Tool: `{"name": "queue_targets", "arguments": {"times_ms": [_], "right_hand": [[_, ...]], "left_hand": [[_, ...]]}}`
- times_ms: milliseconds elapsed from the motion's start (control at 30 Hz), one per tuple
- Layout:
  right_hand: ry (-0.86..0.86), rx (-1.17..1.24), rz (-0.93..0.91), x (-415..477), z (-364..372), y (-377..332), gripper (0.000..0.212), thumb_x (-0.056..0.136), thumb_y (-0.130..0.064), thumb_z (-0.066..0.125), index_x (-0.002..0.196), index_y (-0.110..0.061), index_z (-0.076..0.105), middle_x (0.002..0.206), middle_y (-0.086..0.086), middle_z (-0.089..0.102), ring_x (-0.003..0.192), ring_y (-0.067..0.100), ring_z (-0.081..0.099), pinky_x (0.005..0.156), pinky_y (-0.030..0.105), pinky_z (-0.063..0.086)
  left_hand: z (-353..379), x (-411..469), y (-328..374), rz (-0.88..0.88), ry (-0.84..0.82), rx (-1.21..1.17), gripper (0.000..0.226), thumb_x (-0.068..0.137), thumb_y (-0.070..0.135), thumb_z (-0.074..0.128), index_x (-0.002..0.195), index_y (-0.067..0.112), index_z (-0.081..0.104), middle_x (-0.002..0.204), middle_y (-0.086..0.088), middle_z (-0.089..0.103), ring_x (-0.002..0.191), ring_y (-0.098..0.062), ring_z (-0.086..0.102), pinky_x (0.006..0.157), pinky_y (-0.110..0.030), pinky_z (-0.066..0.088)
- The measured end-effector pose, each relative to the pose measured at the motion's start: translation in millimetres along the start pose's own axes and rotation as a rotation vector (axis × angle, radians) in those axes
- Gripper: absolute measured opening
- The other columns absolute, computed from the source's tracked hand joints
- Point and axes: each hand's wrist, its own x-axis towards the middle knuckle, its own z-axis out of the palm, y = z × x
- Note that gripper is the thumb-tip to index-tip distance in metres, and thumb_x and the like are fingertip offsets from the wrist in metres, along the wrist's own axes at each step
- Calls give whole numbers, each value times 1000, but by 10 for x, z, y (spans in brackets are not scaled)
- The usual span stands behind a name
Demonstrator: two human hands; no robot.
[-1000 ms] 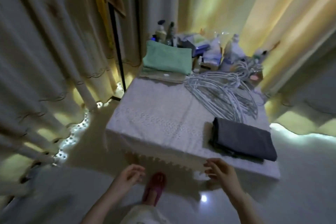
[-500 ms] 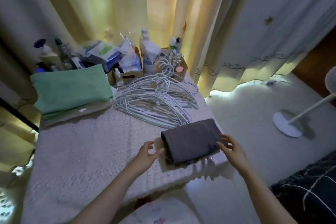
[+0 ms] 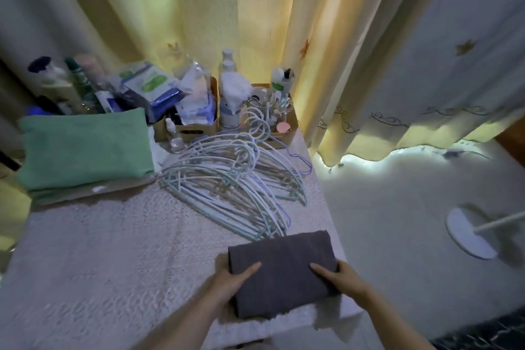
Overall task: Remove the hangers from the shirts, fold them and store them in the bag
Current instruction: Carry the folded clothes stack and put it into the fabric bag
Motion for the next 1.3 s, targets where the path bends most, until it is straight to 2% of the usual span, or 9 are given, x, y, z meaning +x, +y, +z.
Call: {"name": "queue_targets", "arguments": {"times_ms": [133, 267, 400, 467, 567, 867, 1000, 1133, 1300], "right_hand": [[-84, 52, 70, 28, -53, -98, 63, 57, -52, 81, 106, -14, 66, 92, -7, 74, 85, 7, 70, 64, 16, 53], [-62, 35, 33, -4, 78, -174, 74, 40, -66, 84, 97, -22, 67, 89, -15, 74, 85, 1, 68, 69, 14, 49], [-176, 1, -39, -21, 624, -540, 69, 53, -58, 83, 108, -20, 66, 97, -10, 73, 88, 4, 69, 74, 16, 53], [-218, 11, -75, -43, 1094, -842, 53, 64, -45, 82, 105, -16, 67, 90, -10, 74, 78, 2, 70, 60, 12, 51], [-290, 21, -83, -43, 1741, -1177, 34, 70, -43, 79, 95, -24, 65, 87, -13, 71, 68, -3, 68, 51, 10, 48], [-156, -627, -196, 192, 2679, -1820, 60, 82, -49, 67, 125, -10, 51, 128, 11, 58, 115, 26, 56, 94, 34, 47], [173, -356, -492, 344, 2736, -2595, 49, 88, -33, 64, 125, -3, 51, 126, 15, 58, 112, 27, 56, 87, 27, 42], [-3, -122, -589, 497, 2969, -3443, 50, 95, -20, 54, 141, -5, 39, 138, 16, 50, 121, 29, 53, 103, 43, 43], [92, -197, -539, 691, 3178, -3762, 58, 88, -28, 66, 134, -1, 43, 127, 16, 57, 114, 30, 57, 100, 41, 45]], "left_hand": [[47, -47, 4, 47, -28, -30, 80, 64, 41, 85, 129, 11, 49, 125, -8, 60, 112, -21, 59, 98, -33, 48], [-207, -207, -12, 93, -89, -132, 61, 72, 31, 80, 122, 11, 52, 113, 1, 62, 86, -3, 58, 66, -9, 49], [-933, -440, -24, 165, -4, -197, 76, 43, 54, 85, 102, 15, 59, 95, 5, 72, 85, -4, 64, 75, -15, 48], [-1453, -506, -81, 173, -23, -258, 62, 48, 47, 84, 96, 17, 60, 81, 10, 75, 78, -2, 70, 63, -13, 53], [-2180, -499, -156, 190, -35, -278, 58, 60, 41, 86, 107, 18, 61, 101, -1, 74, 97, -18, 70, 86, -33, 55], [-3465, -98, -86, 258, 303, 226, 43, 88, 7, 64, 127, -1, 49, 127, -11, 55, 118, -31, 54, 95, -33, 43], [-3728, -121, 682, 575, 612, 333, 27, 85, 1, 65, 110, -1, 59, 117, -17, 62, 105, -29, 59, 87, -34, 45], [-3668, -122, 1270, 808, 613, 565, 38, 84, 5, 65, 120, 8, 58, 128, -11, 54, 118, -28, 52, 98, -32, 39], [-3684, 81, 1361, 734, 495, 779, 64, 87, 24, 65, 144, 23, 37, 154, 0, 29, 140, -22, 27, 112, -27, 18]]}}
